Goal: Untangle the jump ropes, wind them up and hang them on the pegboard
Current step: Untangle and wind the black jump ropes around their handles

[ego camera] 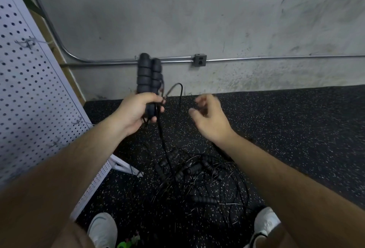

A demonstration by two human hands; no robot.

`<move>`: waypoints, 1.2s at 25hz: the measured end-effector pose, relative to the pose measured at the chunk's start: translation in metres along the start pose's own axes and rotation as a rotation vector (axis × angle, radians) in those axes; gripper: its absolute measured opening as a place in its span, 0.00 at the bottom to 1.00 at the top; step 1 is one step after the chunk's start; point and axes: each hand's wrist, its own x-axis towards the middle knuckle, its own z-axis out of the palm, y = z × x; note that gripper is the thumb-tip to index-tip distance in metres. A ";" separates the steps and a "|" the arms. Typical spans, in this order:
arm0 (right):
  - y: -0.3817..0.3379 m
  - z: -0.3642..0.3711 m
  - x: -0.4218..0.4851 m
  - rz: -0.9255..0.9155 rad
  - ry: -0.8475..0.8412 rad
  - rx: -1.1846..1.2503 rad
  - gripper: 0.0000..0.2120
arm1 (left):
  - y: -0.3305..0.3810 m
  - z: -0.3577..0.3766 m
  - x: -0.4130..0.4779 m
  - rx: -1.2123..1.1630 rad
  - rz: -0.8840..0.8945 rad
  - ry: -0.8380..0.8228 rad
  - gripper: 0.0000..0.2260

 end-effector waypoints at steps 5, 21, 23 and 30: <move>-0.013 0.012 0.004 -0.350 -0.122 -0.168 0.17 | -0.013 0.016 -0.012 0.167 0.064 -0.063 0.10; -0.012 -0.005 0.012 -0.084 -0.174 0.199 0.03 | -0.015 0.020 -0.005 0.164 -0.009 -0.128 0.14; -0.007 -0.005 0.014 -0.075 -0.095 0.143 0.03 | -0.013 0.022 -0.003 0.043 0.014 -0.082 0.15; -0.014 0.008 0.005 -0.014 -0.234 0.135 0.10 | -0.005 0.019 -0.005 0.057 0.088 -0.124 0.14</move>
